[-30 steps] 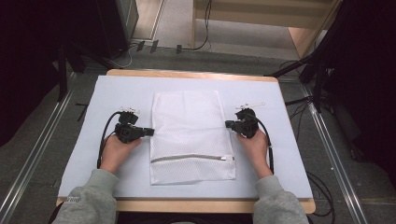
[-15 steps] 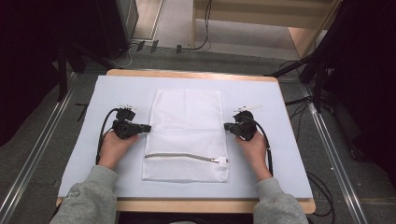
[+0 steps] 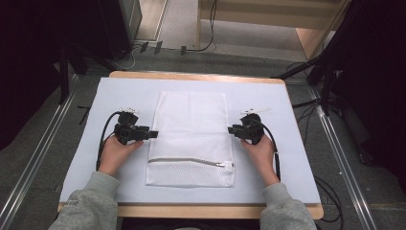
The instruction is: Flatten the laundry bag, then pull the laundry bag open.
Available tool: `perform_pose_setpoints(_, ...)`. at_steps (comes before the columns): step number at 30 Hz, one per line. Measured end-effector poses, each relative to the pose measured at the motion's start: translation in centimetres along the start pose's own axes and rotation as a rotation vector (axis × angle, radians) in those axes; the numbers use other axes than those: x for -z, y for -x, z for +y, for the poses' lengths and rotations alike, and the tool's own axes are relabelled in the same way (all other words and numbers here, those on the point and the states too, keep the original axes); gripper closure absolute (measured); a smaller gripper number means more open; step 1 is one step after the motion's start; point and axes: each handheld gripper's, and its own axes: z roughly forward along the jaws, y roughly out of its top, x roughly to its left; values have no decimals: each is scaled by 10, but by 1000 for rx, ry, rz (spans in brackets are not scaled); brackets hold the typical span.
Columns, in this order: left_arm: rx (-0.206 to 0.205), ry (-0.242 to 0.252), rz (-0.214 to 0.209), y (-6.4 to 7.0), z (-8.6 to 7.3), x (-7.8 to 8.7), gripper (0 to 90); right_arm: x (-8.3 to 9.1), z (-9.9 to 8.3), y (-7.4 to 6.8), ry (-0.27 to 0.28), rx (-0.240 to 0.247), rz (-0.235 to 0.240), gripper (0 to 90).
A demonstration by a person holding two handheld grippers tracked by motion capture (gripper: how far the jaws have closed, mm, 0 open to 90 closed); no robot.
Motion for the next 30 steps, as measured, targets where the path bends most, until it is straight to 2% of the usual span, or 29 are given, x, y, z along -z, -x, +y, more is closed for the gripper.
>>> perform_pose_setpoints(5,-42,11,-15,10,-1,5,432,2,0,0,10,-6,22,620)
perform_pose_setpoints(10,-60,18,-31,16,-1,7,417,4,0,-1,9,-2,34,592)
perform_pose_setpoints(23,-127,12,-72,41,1,4,403,20,-4,-13,24,40,66,567)
perform_pose_setpoints(30,-137,20,-96,51,3,2,382,24,-7,-17,23,53,69,557)
